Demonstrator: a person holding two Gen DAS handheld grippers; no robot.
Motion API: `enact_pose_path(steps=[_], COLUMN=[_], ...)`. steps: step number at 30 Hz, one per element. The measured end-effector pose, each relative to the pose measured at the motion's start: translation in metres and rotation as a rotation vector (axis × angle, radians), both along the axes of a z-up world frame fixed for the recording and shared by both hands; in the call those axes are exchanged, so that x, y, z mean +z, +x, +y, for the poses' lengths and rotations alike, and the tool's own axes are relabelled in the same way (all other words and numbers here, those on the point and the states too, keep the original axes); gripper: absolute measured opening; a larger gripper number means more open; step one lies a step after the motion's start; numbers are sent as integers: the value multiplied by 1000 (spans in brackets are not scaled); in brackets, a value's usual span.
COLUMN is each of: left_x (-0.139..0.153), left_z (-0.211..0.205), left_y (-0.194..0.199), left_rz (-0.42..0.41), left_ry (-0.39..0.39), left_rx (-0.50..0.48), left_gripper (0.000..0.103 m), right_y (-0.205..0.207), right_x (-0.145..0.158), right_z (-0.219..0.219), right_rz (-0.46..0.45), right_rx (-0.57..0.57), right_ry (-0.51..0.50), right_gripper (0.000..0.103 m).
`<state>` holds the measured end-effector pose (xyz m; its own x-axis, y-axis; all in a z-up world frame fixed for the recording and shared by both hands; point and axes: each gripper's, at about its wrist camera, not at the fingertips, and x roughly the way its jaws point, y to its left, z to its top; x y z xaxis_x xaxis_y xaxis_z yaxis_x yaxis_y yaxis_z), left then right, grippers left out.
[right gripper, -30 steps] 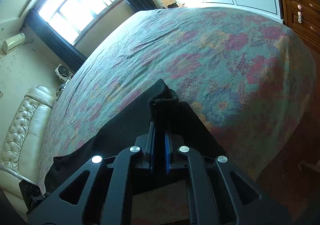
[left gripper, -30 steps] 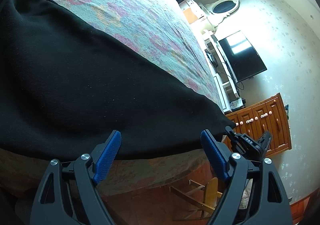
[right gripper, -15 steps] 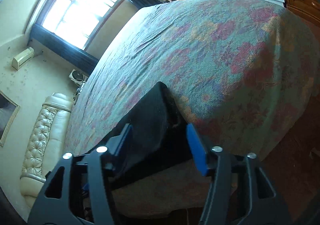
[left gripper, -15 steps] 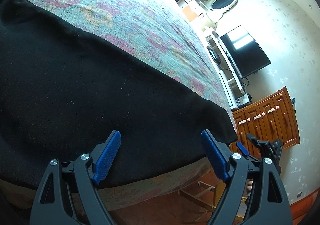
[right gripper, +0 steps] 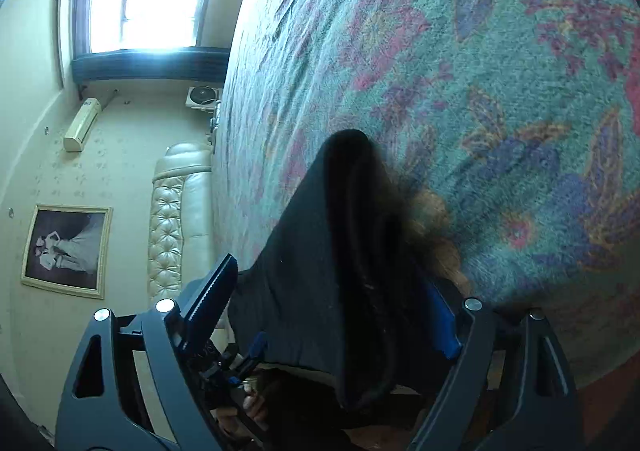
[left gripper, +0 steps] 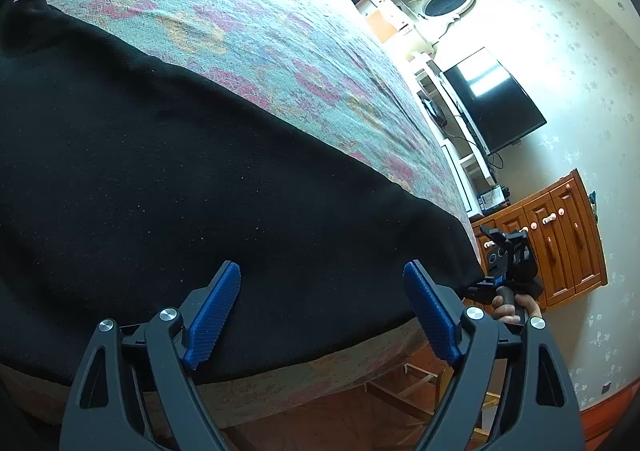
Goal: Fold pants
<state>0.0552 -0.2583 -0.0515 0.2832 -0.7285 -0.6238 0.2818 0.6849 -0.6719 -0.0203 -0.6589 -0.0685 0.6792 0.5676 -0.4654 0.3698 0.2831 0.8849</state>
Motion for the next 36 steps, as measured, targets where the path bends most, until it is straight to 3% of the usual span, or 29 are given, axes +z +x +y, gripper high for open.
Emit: enact_pose_path(steps=[3, 4, 5, 6, 8, 12, 13, 15, 17, 18, 20, 21, 22, 24, 28, 34, 35, 36], left_x=[0, 1, 1, 1, 1, 0, -1, -1, -1, -1, 0, 0, 0, 0, 0, 3, 3, 4], left_z=[-2, -3, -4, -4, -6, -8, -9, -10, -11, -12, -11, -11, -11, -12, -14, -10, -9, -9], left_y=[-1, -1, -1, -1, -1, 1, 0, 0, -1, -1, -1, -1, -2, -2, -5, -6, -6, -7], left_rz=[-6, -7, -8, -8, -8, -12, -15, -21, -31, -35, -41, -44, -46, -52, -69, -60, -56, -56], left_ry=[8, 10, 11, 12, 15, 20, 21, 27, 34, 36, 35, 33, 34, 36, 45, 30, 25, 24], left_rx=[-1, 0, 2, 4, 8, 10, 9, 7, 2, 0, -4, -5, -6, -6, -6, -1, 2, 3], left_gripper=[85, 85, 85, 85, 85, 85, 85, 85, 85, 85, 86, 86, 86, 86, 86, 86, 86, 86], right_y=[10, 14, 19, 22, 25, 33, 32, 27, 7, -6, -38, -50, -60, -81, -102, -91, -90, -88], right_x=[-6, -5, -1, 7, 25, 70, 77, 83, 69, 61, 55, 56, 58, 61, 51, 26, 24, 24], right_z=[-8, -8, -10, -11, -6, 9, 11, 7, -20, -33, -45, -40, -30, -5, 35, 56, 57, 59], right_rz=[13, 20, 23, 16, -35, -95, -106, -103, -12, 47, 45, 25, 5, 1, 23, 75, 73, 71], right_rx=[-30, -23, -26, -27, -18, 65, 71, 55, -70, -141, -250, -260, -262, -261, -281, -299, -314, -332], right_ry=[75, 71, 43, -7, -75, -370, -453, -599, -651, -635, -584, -560, -545, -528, -441, -388, -392, -395], right_gripper=[88, 79, 61, 26, 26, 24, 19, 17, 19, 20, 21, 30, 47, 55, 55, 53, 51, 40])
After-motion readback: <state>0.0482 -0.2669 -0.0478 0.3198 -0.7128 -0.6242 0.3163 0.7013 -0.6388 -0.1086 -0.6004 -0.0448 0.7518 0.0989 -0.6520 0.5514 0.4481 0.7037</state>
